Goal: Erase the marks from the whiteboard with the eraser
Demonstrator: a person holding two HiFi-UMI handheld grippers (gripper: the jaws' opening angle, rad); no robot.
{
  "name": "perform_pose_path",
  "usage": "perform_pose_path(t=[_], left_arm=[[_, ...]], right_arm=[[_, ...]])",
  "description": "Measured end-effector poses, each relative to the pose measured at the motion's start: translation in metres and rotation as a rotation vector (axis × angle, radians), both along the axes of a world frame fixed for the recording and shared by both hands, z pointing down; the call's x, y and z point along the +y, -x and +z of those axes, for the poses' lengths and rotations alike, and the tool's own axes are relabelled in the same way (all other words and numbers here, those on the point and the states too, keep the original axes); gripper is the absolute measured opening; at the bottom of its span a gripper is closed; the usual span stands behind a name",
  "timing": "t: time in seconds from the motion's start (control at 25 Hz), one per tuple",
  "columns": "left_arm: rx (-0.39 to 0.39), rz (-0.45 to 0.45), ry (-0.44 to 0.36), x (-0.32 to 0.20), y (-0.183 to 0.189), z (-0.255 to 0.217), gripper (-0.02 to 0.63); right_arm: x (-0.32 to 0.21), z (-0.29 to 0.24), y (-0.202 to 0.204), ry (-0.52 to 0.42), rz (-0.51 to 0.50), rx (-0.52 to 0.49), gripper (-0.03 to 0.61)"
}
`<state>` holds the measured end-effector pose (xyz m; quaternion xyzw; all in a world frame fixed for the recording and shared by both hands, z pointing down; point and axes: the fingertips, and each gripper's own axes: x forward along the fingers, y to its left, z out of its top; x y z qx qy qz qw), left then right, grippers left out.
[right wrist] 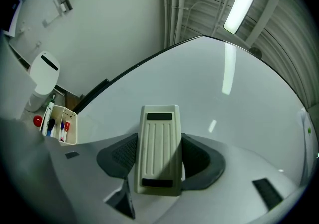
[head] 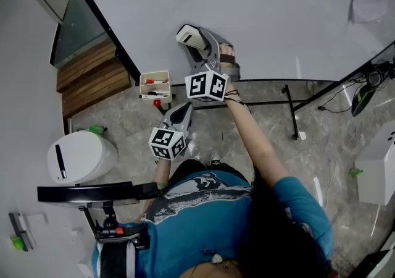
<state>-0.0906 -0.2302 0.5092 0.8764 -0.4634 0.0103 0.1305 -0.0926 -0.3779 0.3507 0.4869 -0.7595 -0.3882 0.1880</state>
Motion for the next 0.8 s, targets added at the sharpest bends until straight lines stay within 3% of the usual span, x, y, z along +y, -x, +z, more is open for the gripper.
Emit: perform_pose_path(t=[0.16,0.32,0.8], left_arm=[[0.010,0.006,-0.002,-0.004,-0.006,0.001,0.003],[0.010,0.017,0.002,0.000,-0.006,0.002,0.003],[0.011,0.085,0.001,0.004,-0.029,-0.001,0.003]], right_arm=[[-0.004,-0.004,-0.013,-0.005,0.008,0.015,0.262],[0.000,-0.045,-0.044,0.004,0.017,-0.066,0.262],[-0.014,-0.204,-0.202,-0.101,0.084,-0.178,0.262]])
